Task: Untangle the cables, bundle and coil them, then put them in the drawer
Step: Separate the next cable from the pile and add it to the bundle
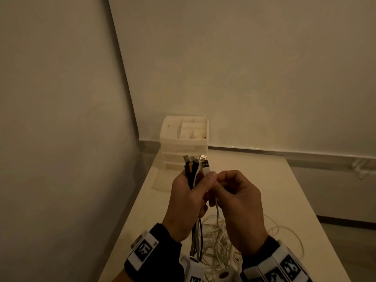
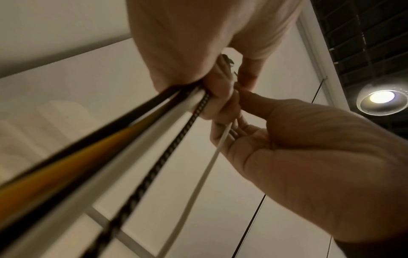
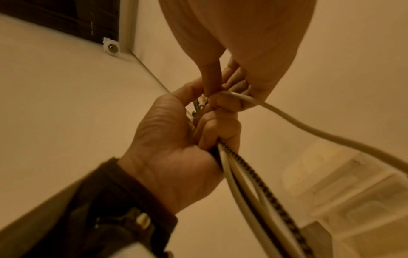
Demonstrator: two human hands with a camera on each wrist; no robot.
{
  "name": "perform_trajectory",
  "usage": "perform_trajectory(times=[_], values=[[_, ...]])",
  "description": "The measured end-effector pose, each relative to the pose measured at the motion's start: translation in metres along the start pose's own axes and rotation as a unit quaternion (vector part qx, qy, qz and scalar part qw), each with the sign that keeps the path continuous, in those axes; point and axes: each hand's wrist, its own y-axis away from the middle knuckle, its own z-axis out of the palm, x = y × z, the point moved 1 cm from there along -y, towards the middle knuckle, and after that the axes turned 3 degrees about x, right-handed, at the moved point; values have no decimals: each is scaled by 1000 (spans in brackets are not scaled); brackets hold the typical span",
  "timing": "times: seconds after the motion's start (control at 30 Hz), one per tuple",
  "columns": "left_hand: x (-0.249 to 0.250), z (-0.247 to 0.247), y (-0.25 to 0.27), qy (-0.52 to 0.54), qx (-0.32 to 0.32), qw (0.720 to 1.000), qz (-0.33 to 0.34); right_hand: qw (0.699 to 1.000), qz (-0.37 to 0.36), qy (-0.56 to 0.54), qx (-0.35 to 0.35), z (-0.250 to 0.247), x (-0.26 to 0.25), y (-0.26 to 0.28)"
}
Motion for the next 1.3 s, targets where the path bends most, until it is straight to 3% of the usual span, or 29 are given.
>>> perform_trajectory(times=[0.17,0.33,0.47,0.57,0.77,0.9,1.0,1.07,1.13,1.2,1.3], values=[[-3,0,-2,-54,6,998,-11,999,-15,51,-3,2,6,0],[-3,-1,-3,-113,29,993,10,996,45,43,-69,0,13,-3],[1,-18,-17,-121,106,986,40,964,69,170,-192,-19,49,10],[13,-32,-29,-121,136,980,76,938,137,252,-197,-50,88,26],[19,-48,-23,-128,124,979,95,908,179,333,-178,-84,113,31],[12,-44,-15,-86,35,993,78,897,134,375,-192,-81,105,19],[5,-35,-3,-170,-36,982,75,919,180,305,-173,-80,89,7],[-1,-25,5,-205,-79,973,71,939,268,146,-159,-77,74,-3],[-6,-15,9,-206,-110,971,52,939,301,33,-165,-72,54,-13],[-13,-9,9,-207,-110,972,31,946,240,96,-197,-66,38,-22],[-24,-4,2,-252,-87,962,56,918,104,276,-264,-54,17,-22]])
